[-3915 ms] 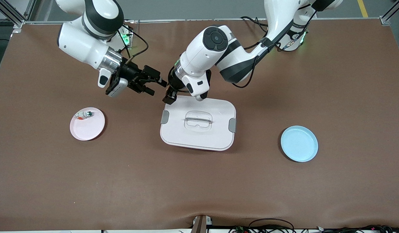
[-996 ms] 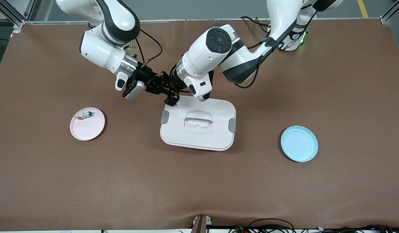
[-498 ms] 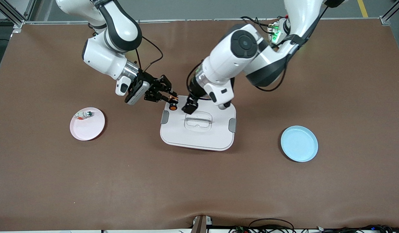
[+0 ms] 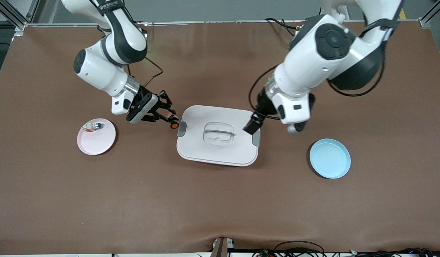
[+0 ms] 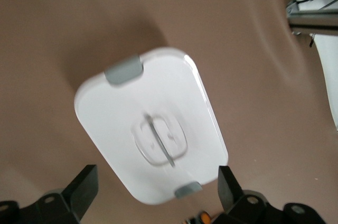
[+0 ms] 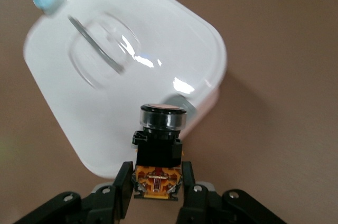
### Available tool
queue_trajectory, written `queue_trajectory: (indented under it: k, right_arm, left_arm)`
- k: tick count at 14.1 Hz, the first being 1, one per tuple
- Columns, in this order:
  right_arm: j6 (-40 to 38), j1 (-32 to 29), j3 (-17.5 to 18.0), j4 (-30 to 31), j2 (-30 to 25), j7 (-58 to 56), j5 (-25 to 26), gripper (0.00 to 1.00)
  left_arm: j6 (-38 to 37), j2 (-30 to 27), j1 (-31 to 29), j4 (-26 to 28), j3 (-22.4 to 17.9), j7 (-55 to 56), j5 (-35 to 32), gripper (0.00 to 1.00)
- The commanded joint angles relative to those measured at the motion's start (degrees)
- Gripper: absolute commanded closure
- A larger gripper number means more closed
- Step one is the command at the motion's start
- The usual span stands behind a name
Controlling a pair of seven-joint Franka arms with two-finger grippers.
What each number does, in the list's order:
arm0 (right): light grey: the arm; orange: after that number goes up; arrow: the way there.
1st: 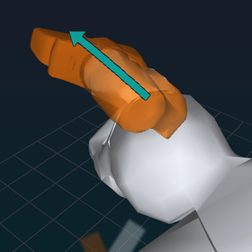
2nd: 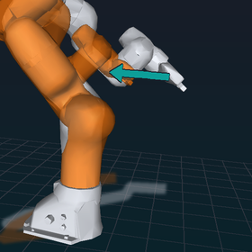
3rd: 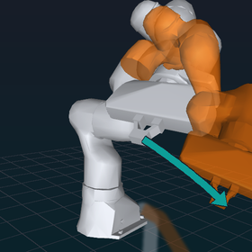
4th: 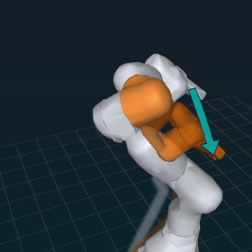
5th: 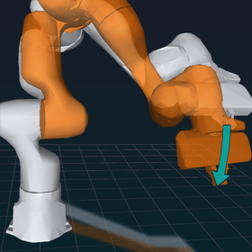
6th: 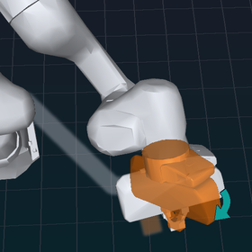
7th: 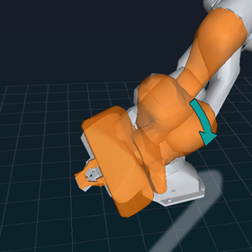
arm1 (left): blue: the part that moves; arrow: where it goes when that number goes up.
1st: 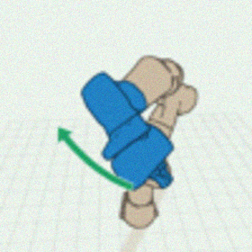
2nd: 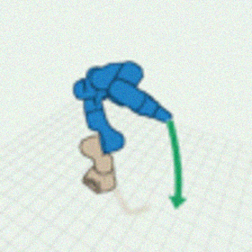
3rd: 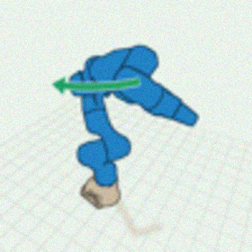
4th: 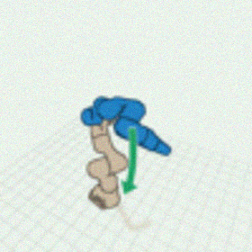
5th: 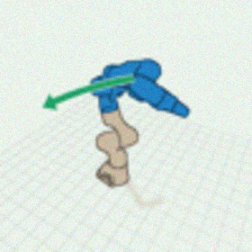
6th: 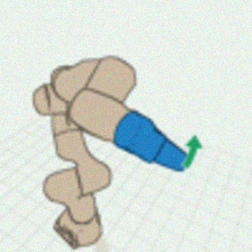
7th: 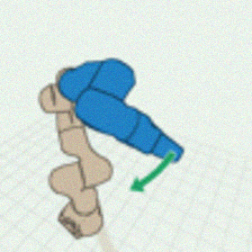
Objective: Transfer orange switch to right arm and place
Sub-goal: 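Carry the switch with the right gripper while the left gripper withdraws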
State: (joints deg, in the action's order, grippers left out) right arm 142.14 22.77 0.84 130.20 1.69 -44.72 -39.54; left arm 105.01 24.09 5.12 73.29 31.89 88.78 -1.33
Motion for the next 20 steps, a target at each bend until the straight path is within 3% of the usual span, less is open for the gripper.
queue_trajectory:
  k: [1, 3, 4, 7, 11, 14, 16, 18, 20]
  right_arm:
    - [-7.02, -5.09, 0.57, 0.05, -2.12, -1.15, 15.57, 1.0]
    - [-10.3, -8.34, 0.57, 0.05, -2.74, -4.82, 25.52, 1.0]
    - [-10.57, -9.84, 0.57, 0.14, -3.09, -8.76, 27.57, 1.0]
    - [-11.45, -15.54, 0.57, 0.32, -2.74, -23.6, 29.6, 1.0]
    - [-10.66, -22.05, 0.57, 0.32, -2.3, -41.45, 36.9, 1.0]
    - [-8.38, -26.01, 0.57, 0.49, -0.38, -54.3, 37.08, 1.0]
    - [-6.88, -28.04, 0.57, 0.84, 1.56, -56.08, 37.08, 1.0]
    - [-5.39, -29.53, 0.57, 0.76, 4.45, -57.57, 37.17, 1.0]
    - [-1.1, -31.38, 0.57, 0.67, 7.79, -59.33, 37.17, 1.0]
  left_arm:
    - [-3.93, -3.17, -5.88, 0.8, 0.19, -13.23, -1.4, 0.0]
    - [-7.61, -4.23, -10.37, 0.97, 0.11, -22.9, -2.88, 0.0]
    - [-10.07, -4.75, -12.13, 0.97, 0.11, -26.78, -5.24, 0.0]
    - [-15.26, -6.69, -14.86, 0.97, 0.11, -36.8, -11.49, 0.0]
    - [-19.93, -8.79, -21.62, 0.97, 0.28, -51.65, -11.51, 0.0]
    - [-22.12, -10.03, -24.44, 0.97, 0.28, -57.83, -10.98, 0.0]
    - [-22.66, -10.82, -24.72, 1.5, 0.11, -59.85, -10.63, 0.0]
    - [-22.57, -13.62, -21.58, 3.68, -4.08, -63.44, -10.54, 0.0]
    - [-22.4, -16.08, -16.48, 5.54, -11.54, -69.15, -8.97, 0.0]
